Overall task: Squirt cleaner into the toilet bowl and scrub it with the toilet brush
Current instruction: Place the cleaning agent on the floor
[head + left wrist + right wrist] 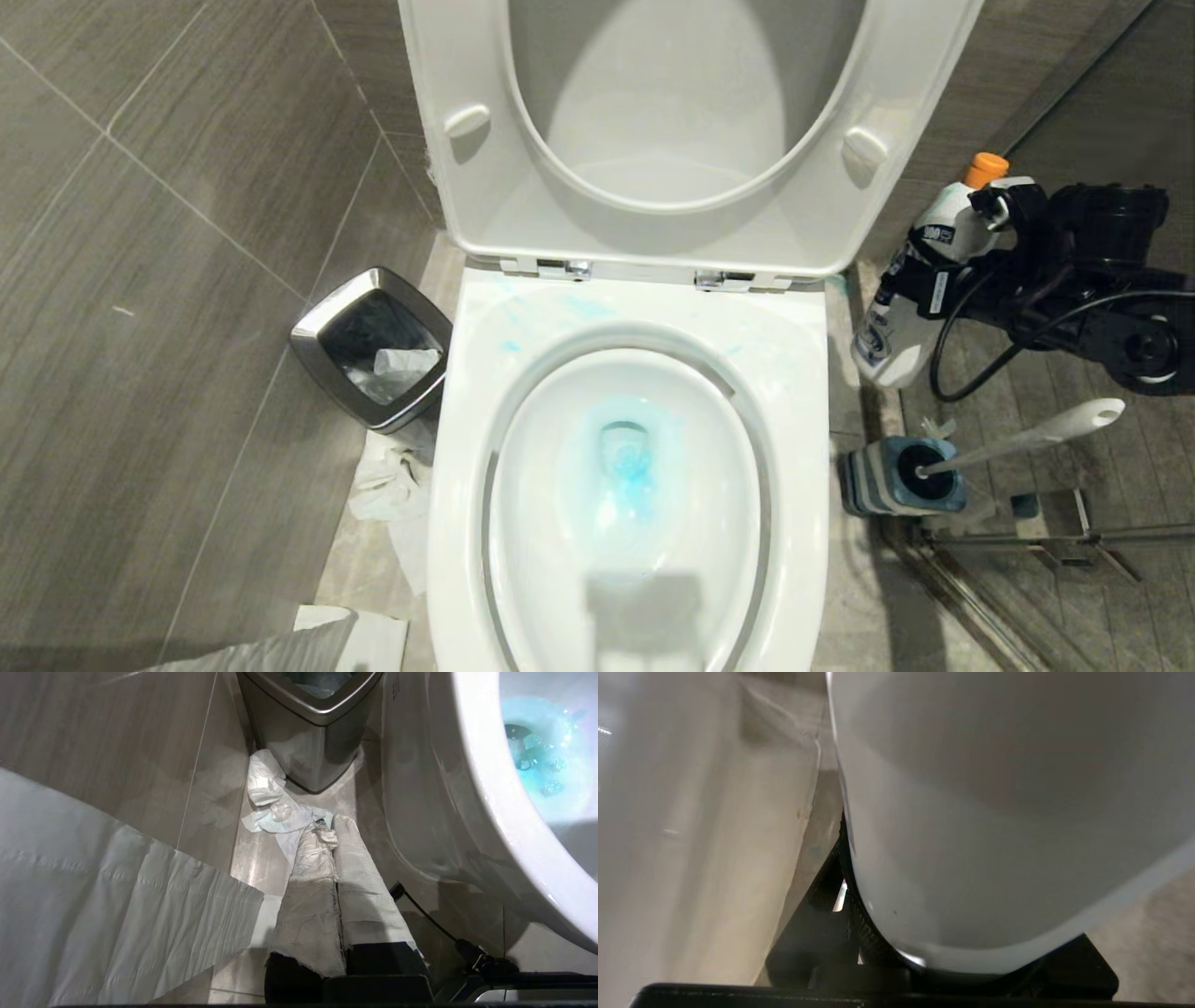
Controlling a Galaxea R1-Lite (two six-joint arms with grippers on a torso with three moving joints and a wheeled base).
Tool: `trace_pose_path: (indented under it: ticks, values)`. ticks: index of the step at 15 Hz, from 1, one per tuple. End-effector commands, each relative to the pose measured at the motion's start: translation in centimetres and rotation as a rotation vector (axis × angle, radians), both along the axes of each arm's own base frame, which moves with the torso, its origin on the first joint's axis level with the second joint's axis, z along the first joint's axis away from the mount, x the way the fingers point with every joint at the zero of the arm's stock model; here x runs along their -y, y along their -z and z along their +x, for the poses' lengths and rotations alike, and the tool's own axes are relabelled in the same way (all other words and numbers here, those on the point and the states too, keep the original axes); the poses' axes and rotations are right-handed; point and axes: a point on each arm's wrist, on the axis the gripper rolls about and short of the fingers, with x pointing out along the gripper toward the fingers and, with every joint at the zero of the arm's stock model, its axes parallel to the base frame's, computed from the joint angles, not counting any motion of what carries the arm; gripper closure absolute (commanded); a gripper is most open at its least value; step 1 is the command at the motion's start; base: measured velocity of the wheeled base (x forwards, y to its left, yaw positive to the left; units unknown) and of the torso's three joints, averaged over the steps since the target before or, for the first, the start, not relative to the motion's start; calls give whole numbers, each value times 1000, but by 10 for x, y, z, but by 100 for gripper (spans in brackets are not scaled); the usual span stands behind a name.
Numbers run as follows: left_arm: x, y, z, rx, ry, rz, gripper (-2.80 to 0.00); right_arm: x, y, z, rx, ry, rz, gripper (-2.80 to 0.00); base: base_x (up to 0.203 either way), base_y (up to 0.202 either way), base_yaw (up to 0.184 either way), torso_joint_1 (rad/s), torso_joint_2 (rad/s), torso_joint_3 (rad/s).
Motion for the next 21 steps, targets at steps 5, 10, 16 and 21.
trace_pose_path:
  ticks: [5, 10, 16, 21]
  values:
    - [0, 2, 1, -7, -1, 0, 0, -5, 30, 31, -6, -17, -1, 0, 0, 0, 0, 3, 6, -196]
    - [0, 2, 1, -7, -1, 0, 0, -19, 22, 39, 89, -51, -4, 0, 0, 0, 0, 2, 1, -194]
    - [0, 2, 1, -7, -1, 0, 0, -33, 39, 56, 214, -69, -19, 0, 0, 0, 0, 1, 1, -67]
    - [0, 2, 1, -7, -1, 0, 0, -34, 73, 73, 292, -69, -21, 0, 0, 0, 0, 0, 0, 0]
